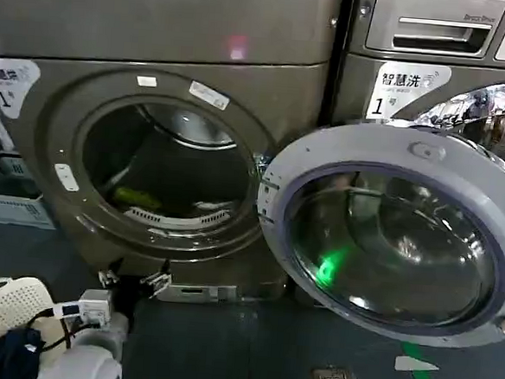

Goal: Grasp the clothes from the dryer.

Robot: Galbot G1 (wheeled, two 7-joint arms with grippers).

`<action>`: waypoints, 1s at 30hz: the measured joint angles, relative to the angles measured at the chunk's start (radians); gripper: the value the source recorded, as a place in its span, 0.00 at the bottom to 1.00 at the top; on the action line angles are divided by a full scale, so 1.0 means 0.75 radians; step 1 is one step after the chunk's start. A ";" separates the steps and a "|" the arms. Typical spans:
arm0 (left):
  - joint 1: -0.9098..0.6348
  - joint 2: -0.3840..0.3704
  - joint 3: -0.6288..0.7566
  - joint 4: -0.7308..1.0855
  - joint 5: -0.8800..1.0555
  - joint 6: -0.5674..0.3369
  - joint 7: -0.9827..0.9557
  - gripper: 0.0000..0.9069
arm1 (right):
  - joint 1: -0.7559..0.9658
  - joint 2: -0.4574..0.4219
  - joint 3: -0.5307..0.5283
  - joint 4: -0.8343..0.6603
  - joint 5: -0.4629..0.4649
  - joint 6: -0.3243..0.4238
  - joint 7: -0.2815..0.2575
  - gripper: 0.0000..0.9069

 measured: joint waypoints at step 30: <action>0.000 -0.005 0.006 0.005 0.003 0.000 0.000 1.00 | -0.017 -0.007 0.027 -0.040 -0.002 0.004 -0.002 1.00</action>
